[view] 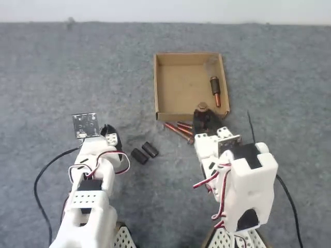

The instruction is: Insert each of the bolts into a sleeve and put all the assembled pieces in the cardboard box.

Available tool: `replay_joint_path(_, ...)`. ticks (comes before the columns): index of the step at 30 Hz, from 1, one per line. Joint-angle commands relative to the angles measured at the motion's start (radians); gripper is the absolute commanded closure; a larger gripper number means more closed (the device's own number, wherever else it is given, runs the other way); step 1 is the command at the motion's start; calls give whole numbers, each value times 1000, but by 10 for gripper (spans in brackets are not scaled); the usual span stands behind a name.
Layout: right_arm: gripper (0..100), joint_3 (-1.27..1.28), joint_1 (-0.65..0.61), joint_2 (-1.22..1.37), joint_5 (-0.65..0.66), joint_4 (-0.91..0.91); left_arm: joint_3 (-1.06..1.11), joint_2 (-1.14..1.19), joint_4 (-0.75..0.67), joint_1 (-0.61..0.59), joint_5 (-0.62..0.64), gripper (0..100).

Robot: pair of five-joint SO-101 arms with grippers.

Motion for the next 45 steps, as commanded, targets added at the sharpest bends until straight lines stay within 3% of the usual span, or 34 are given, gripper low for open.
replay_joint_path(1, 993, -74, 31, -59, 3, -24, -10, -37, 29, -11, -74, 989)
replay_joint_path(13, 993, -318, 124, -67, 3, -5, -10, -37, 34, -11, -77, 989)
replay_joint_path(33, 993, -686, 136, -79, 5, 659, -12, -37, 29, -11, -78, 989)
replay_joint_path(37, 993, -723, 150, -173, 5, 880, -12, -37, 28, -11, -80, 989)
replay_joint_path(45, 993, -942, 159, -360, 5, 1541, -12, -37, 28, -11, -80, 989)
